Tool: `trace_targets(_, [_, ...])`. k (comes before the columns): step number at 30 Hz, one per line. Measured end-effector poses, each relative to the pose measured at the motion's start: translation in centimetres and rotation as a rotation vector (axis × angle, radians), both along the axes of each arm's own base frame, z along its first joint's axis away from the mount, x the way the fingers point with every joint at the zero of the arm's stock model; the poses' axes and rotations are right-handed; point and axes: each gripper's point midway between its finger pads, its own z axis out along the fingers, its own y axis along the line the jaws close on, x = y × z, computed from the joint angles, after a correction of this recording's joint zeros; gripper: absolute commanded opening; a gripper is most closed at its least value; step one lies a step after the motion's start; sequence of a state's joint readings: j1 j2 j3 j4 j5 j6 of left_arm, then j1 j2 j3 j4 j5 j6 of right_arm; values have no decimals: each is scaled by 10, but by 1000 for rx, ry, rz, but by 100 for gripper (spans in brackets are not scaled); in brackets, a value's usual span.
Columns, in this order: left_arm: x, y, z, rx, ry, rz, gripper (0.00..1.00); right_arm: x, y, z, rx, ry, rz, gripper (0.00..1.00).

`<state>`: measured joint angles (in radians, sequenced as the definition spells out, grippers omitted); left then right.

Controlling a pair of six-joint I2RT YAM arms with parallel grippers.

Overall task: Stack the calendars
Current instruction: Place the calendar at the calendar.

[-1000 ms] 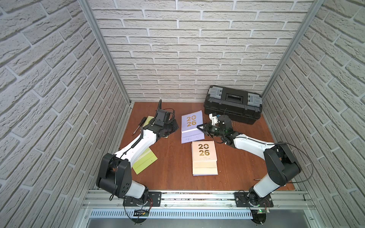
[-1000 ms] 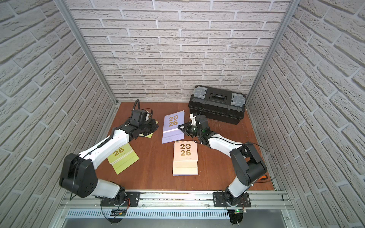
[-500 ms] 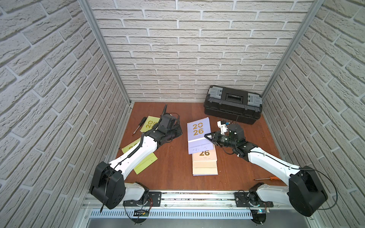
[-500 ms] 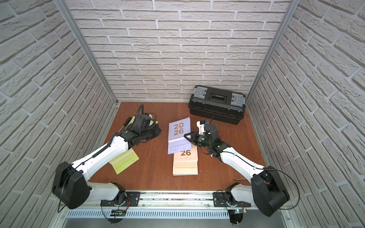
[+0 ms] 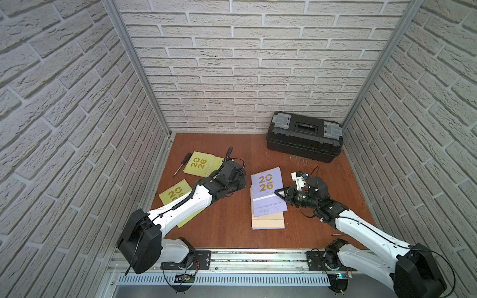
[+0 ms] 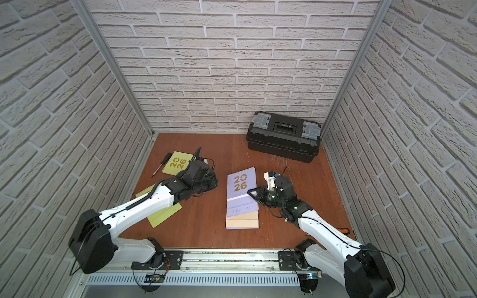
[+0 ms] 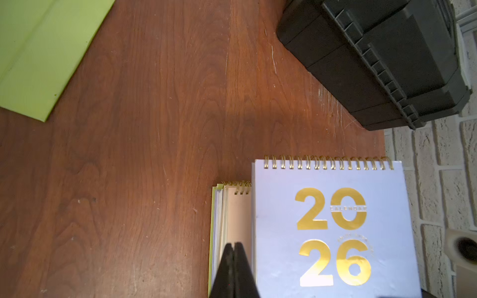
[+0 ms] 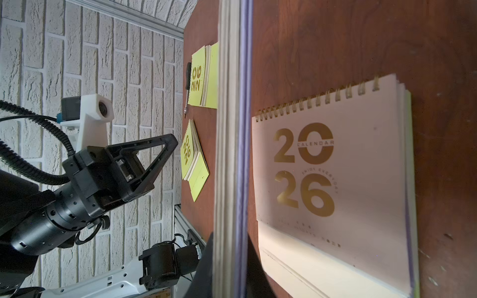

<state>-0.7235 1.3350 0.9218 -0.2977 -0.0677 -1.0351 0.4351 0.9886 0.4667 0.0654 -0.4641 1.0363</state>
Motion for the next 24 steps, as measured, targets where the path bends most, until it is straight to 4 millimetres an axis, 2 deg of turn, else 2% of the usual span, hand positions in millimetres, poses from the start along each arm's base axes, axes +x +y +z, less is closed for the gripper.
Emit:
trace_targets(8, [-12,-7,-34,34,52,-1,0,-12,-6,-13,-5,12,-4,6])
trace_targets(16, [-15,-15,-45,31,62,-3,0,-20,-10,-27,-13,41,-6,6])
trace_targets(24, [-18,-19,-61,42,89,-1,0,-27,-10,-27,9,39,-5,6])
